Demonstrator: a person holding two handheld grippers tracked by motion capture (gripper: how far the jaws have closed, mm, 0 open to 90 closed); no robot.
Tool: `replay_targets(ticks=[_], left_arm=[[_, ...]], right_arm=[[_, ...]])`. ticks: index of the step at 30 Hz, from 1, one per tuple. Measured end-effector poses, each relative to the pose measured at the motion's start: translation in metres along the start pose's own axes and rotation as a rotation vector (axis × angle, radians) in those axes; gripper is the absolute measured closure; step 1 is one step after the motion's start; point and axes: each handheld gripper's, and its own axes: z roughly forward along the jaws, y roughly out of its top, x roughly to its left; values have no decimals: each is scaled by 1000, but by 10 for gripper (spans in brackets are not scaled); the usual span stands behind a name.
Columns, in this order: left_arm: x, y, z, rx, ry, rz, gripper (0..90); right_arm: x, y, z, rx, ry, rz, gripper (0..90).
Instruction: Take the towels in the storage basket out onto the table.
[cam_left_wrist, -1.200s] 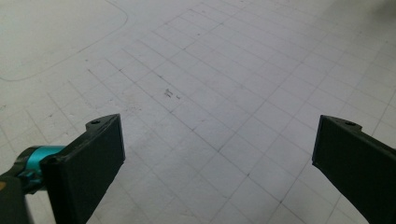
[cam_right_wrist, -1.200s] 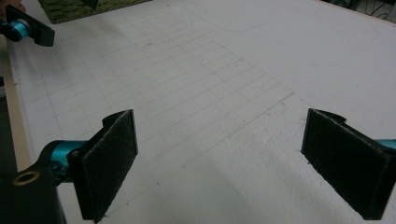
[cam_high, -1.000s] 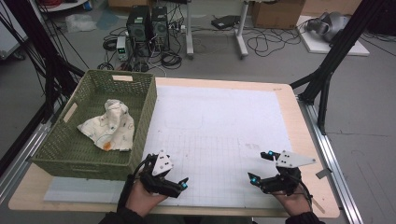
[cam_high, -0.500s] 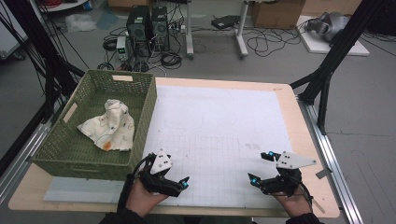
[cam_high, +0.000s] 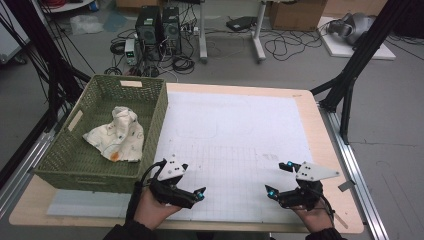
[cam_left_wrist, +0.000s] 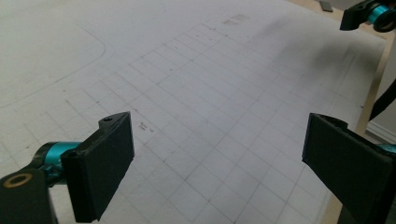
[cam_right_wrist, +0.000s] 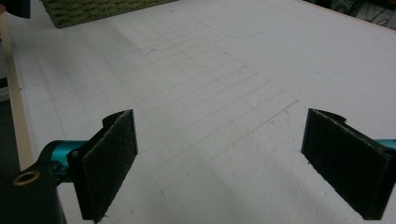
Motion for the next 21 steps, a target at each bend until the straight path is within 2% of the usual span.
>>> replay_targets(ticks=[5, 10, 21], left_arm=[[0, 6, -1, -3, -29, -7, 114], [1, 12, -3, -4, -82, -23, 154], [4, 20, -7, -7, -117, -37, 180]], right_arm=[[-1, 0, -1, -4, 0, 2, 97], [-1, 0, -2, -11, -2, 0, 97], [-1, 1, -2, -13, 0, -1, 97]])
